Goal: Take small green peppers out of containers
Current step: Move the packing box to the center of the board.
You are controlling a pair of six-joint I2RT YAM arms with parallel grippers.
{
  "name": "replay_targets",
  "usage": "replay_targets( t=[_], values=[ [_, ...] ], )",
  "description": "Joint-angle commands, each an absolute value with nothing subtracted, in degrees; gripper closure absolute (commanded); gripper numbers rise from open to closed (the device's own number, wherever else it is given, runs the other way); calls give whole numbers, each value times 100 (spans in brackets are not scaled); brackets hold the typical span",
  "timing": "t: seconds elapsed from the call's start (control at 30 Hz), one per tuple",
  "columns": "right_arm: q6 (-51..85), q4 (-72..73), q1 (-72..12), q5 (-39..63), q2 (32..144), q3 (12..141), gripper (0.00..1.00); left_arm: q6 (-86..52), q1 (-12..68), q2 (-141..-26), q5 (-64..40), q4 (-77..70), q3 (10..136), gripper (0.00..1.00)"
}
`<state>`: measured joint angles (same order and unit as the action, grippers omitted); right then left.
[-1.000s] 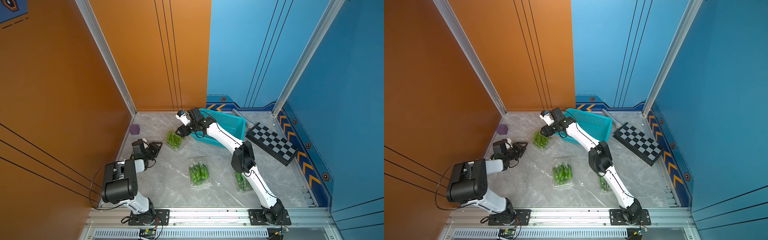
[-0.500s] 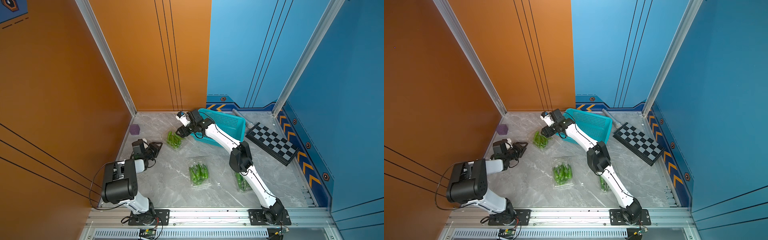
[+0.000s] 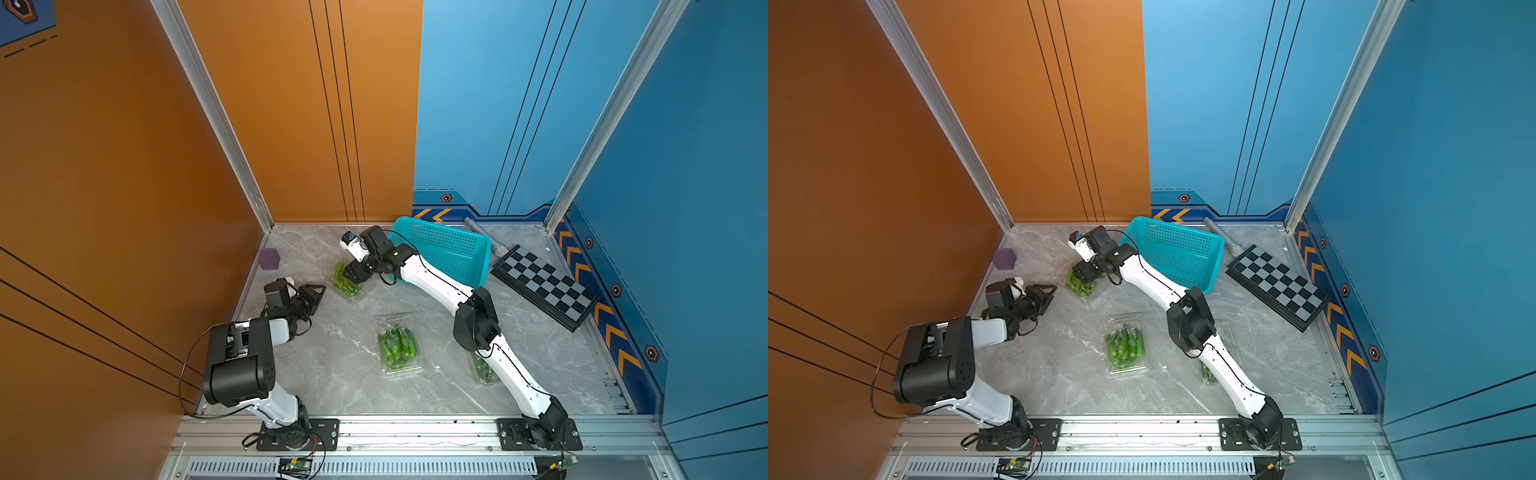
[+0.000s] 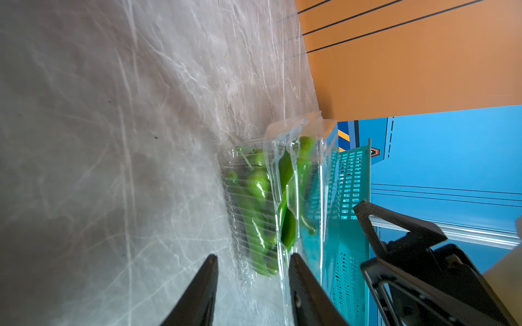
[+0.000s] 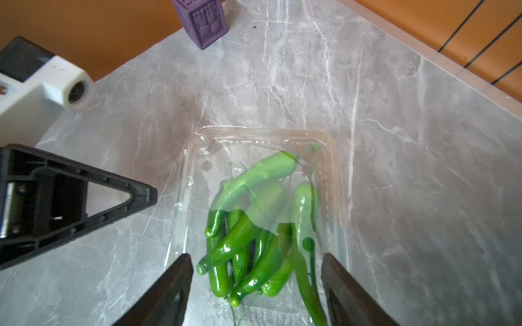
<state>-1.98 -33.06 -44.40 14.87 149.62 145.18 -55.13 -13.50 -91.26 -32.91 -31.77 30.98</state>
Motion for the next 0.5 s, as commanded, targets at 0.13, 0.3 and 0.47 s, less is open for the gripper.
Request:
replay_targets(
  t=[0.13,0.3,0.47],
  values=[
    [-147,-3375,-4344,1277,15176,14599,25,-5456,-1389,-9195,-3403,-3190,3244,57],
    [13,-3375,-4370,1581,15273,14601,25,-5451,-1399,-9225,-3385,-3190,3263,57],
    [92,-3409,-4444,1617,15368,14566,25,-5458,-1407,-9221,-3375,-3190,3237,57]
  ],
)
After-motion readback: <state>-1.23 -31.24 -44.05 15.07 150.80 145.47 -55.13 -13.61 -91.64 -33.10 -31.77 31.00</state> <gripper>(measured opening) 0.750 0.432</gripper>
